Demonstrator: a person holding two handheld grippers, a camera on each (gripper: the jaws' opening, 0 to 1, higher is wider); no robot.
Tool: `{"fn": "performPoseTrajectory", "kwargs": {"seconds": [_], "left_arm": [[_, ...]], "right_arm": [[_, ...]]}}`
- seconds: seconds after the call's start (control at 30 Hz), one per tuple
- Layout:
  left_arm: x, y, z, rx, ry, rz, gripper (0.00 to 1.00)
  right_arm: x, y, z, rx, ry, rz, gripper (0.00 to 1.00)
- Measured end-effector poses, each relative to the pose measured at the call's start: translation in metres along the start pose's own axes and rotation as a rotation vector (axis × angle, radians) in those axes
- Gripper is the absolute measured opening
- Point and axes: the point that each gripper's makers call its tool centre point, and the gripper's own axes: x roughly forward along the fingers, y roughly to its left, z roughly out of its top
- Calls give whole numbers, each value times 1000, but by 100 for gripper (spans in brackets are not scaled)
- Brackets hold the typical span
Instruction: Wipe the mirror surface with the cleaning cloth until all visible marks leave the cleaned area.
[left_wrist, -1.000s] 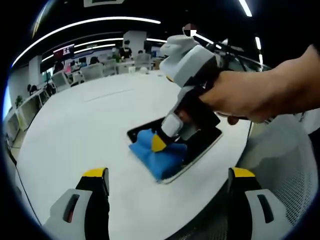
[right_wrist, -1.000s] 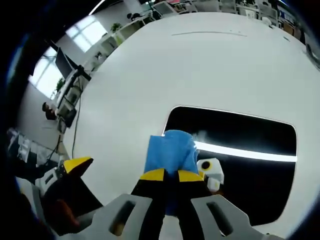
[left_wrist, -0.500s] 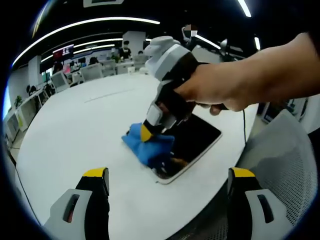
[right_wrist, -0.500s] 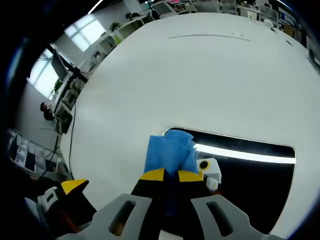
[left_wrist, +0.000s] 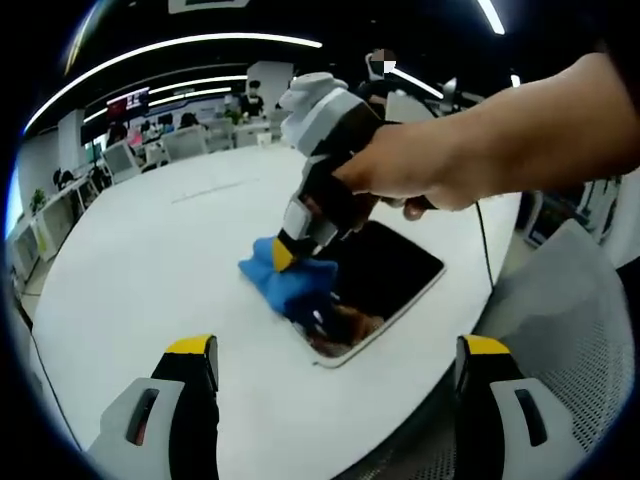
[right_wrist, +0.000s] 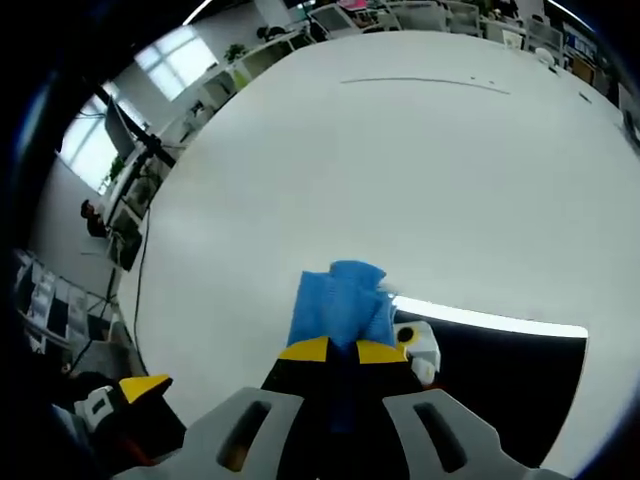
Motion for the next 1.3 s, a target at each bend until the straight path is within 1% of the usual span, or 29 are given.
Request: {"fn": "performPoseTrajectory", "kwargs": {"seconds": [0.27,0.3,0.33,0.93,1.3], "left_arm": [[0,0,0,0,1,4,99],[0,0,0,-1,1,3,99],[0,0,0,-1,2,3,99],[0,2,-1,-3,4,14,99],[-1,3,0,-9,2,20,99]], "right_arm": [[3,-4,11,8,-20,-9,2],[4,-4,11,11,-12,-10,2],[3,-4,11,-2,-16,-13,2],[1,-6,9,-5,-5,-3,2],[0,-16,8,-3,-1,-14,2]]}}
